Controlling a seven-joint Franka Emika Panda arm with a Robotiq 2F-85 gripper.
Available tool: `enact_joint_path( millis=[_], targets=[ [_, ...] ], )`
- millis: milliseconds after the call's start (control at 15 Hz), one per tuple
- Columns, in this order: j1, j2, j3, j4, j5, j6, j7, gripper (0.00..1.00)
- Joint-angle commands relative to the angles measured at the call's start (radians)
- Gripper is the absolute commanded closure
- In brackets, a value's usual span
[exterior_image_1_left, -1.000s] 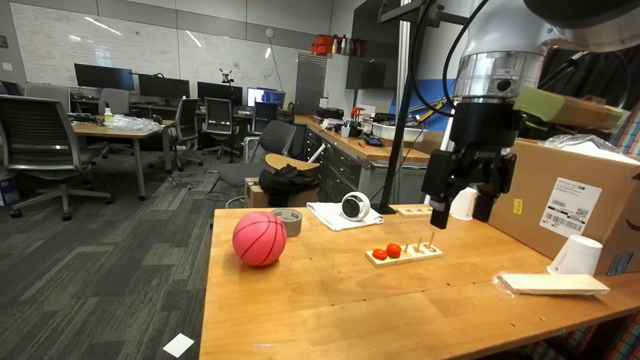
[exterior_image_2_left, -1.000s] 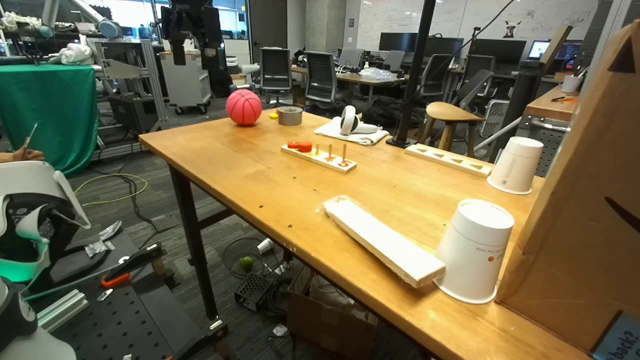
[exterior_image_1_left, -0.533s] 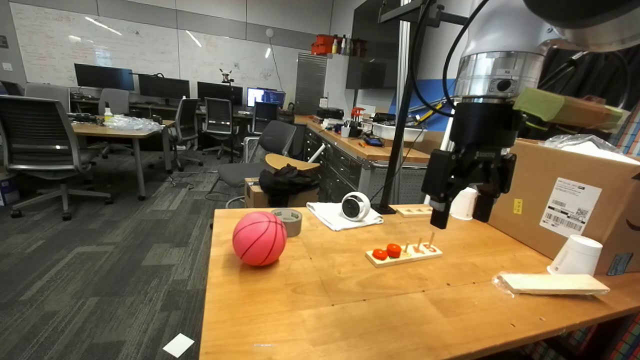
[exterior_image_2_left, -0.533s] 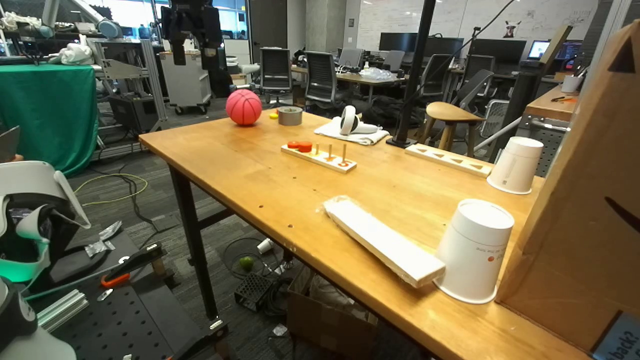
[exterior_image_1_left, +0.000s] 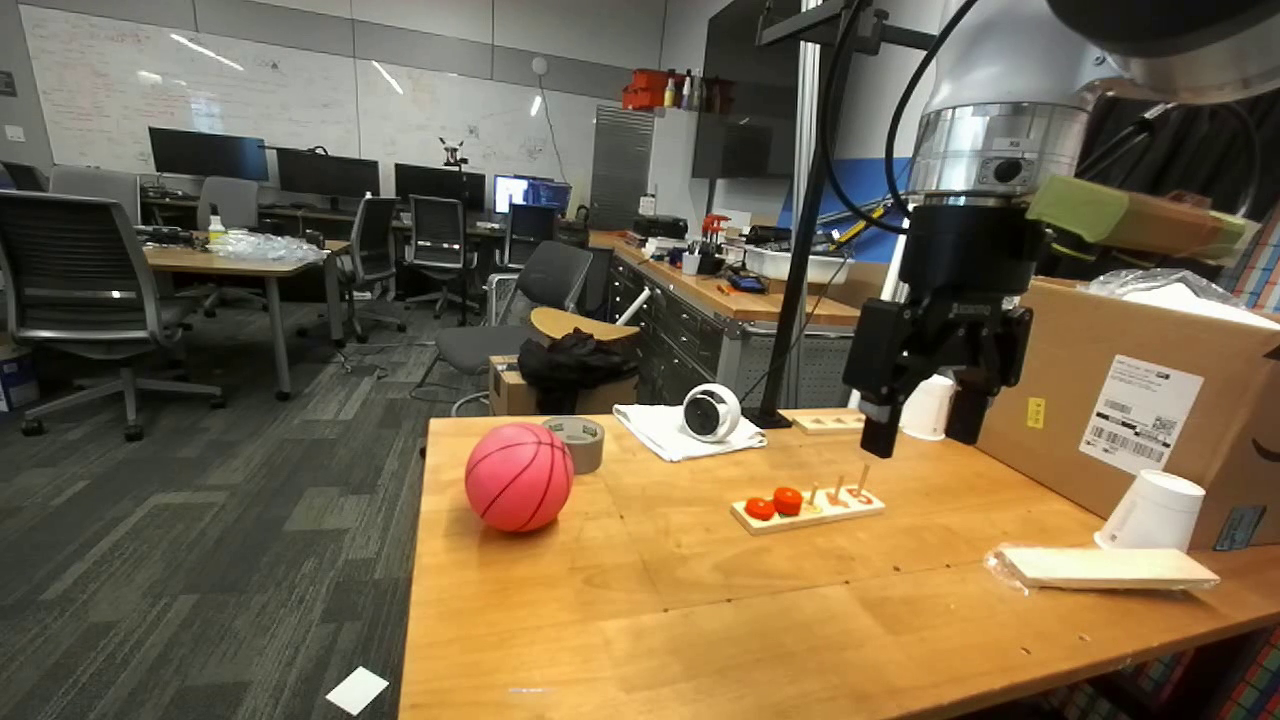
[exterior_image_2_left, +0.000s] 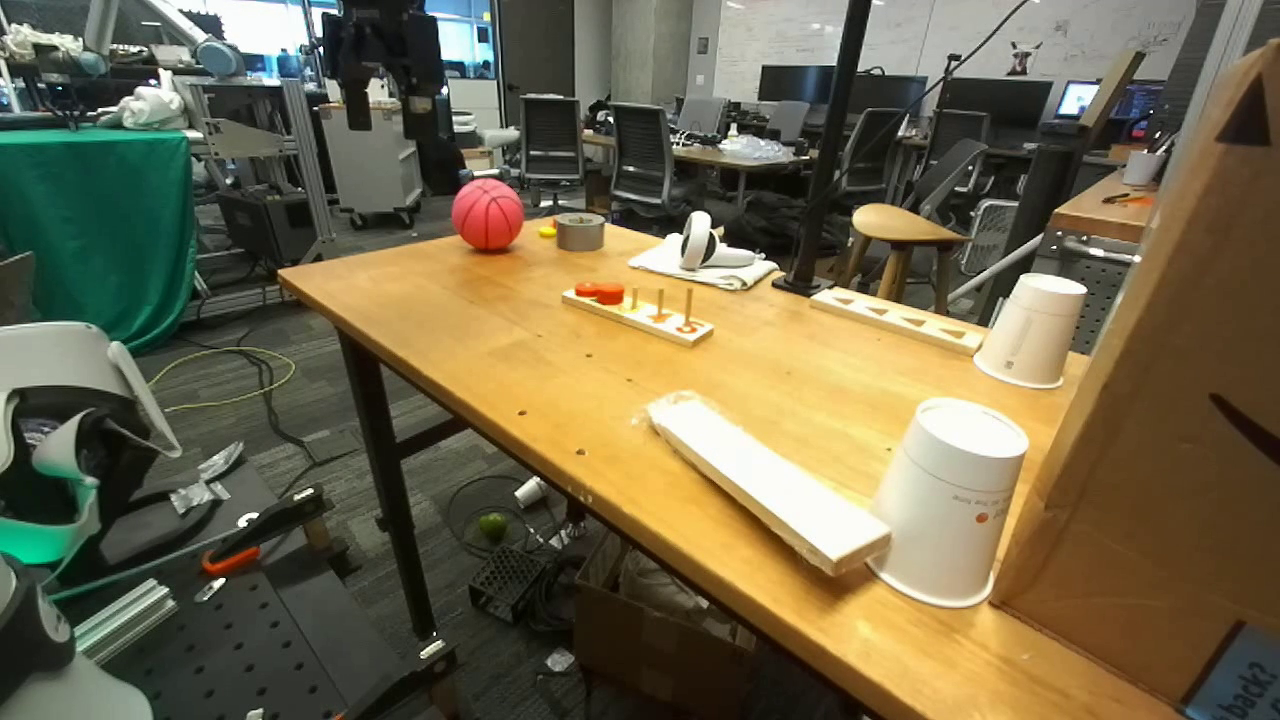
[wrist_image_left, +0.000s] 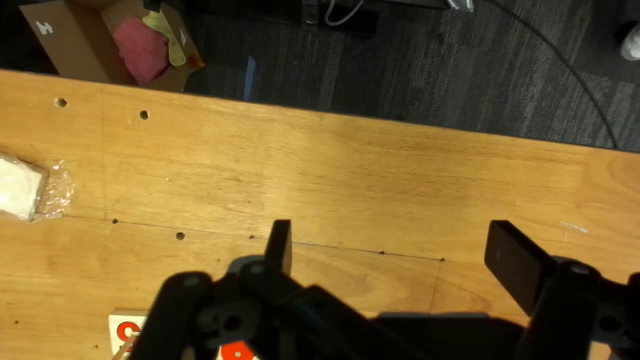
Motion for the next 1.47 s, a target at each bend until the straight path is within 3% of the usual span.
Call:
enact_joint_path(
  millis=[0, 400, 733, 1067, 1400],
  targets=[
    [0.008, 0.001, -0.007, 0.002, -0.003, -0.002, 0.003, 0.0],
    [0.011, 0.023, -0.01, 0.009, 0.003, 0.02, -0.017, 0.0],
    [0.007, 0.1, -0.029, 0.03, -0.019, 0.165, -0.12, 0.0],
    [0.0, 0.22, -0.077, 0.064, -0.093, 0.386, -0.337, 0.0],
    [0.005, 0.352, -0.115, 0.19, -0.12, 0.353, -0.621, 0.0]
  ],
)
